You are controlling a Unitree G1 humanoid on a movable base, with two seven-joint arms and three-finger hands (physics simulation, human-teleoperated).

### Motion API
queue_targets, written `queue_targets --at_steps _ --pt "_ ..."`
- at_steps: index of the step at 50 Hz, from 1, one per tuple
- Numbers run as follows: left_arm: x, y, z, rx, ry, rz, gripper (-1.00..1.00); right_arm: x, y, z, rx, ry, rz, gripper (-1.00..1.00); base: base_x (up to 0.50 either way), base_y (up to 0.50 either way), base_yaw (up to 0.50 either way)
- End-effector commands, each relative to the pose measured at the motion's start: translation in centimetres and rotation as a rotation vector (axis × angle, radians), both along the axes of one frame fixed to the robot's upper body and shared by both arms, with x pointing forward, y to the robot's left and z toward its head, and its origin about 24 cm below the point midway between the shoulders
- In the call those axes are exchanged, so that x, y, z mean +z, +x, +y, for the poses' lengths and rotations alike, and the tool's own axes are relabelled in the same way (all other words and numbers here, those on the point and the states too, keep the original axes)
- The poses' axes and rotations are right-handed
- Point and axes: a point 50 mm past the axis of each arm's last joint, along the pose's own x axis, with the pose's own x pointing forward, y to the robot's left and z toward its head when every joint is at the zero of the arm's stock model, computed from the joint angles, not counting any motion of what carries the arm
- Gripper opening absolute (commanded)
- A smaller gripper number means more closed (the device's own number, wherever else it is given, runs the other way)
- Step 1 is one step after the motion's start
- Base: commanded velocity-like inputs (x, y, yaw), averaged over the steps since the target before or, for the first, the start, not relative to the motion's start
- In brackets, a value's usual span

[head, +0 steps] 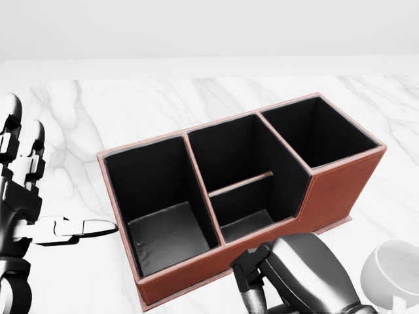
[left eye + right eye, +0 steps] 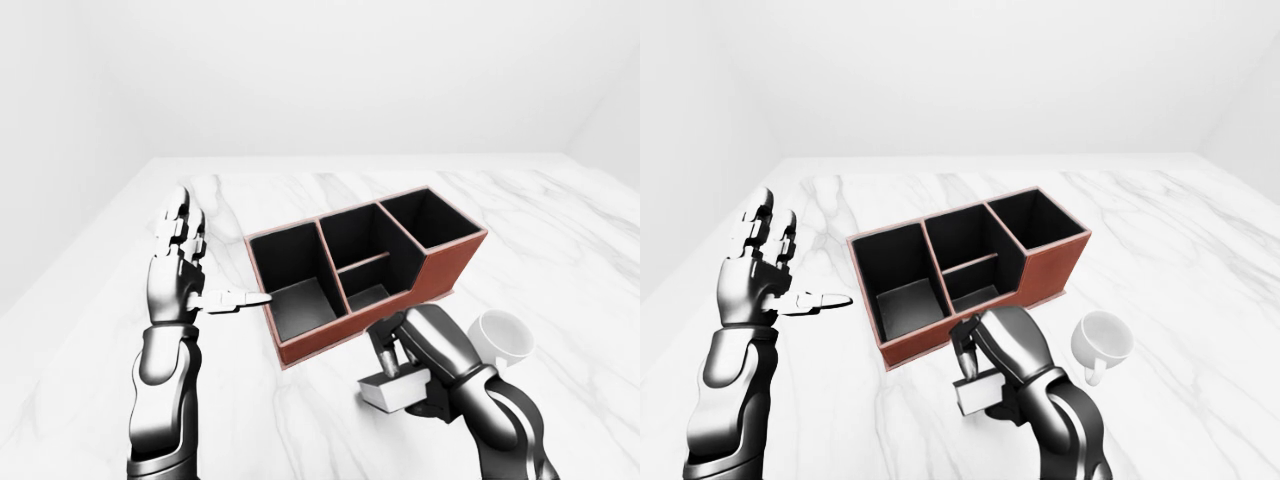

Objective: Pick up the book and place it in the front compartment of the caddy.

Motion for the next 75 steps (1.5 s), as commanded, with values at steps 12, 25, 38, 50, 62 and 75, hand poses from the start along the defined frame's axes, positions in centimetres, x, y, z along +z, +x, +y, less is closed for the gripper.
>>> queue_targets --at_steps 12,25,38,50,62,75 --pt "0.2 0.0 0.1 0.003 -0.002 -0.006 0.96 4.0 1.2 -0.6 -0.014 -0.046 -0.115 -1.00 0.00 0.00 0.00" --pt "0.1 0.1 0.2 0.005 -0.002 -0.003 0.96 5.9 1.9 -1.0 -0.047 -0.039 -0.192 -1.00 0.00 0.00 0.00" --pt "0.2 0.1 0.2 0.006 0.000 -0.007 0.96 8.1 2.7 -1.2 -0.073 -0.030 -0.277 -1.00 0.00 0.00 0.00" --pt "0.0 0.2 0.1 0.006 0.000 0.003 0.96 9.6 3.1 -1.1 -0.070 -0.037 -0.344 -1.00 0.00 0.00 0.00" --pt "0.0 0.1 0.1 0.004 0.001 0.002 0.96 11.0 3.7 -0.8 -0.056 -0.049 -0.406 -1.00 0.00 0.00 0.00" --pt "0.1 0.0 0.1 0.004 0.003 -0.005 0.96 11.5 4.7 -0.4 -0.043 -0.056 -0.413 -1.00 0.00 0.00 0.00"
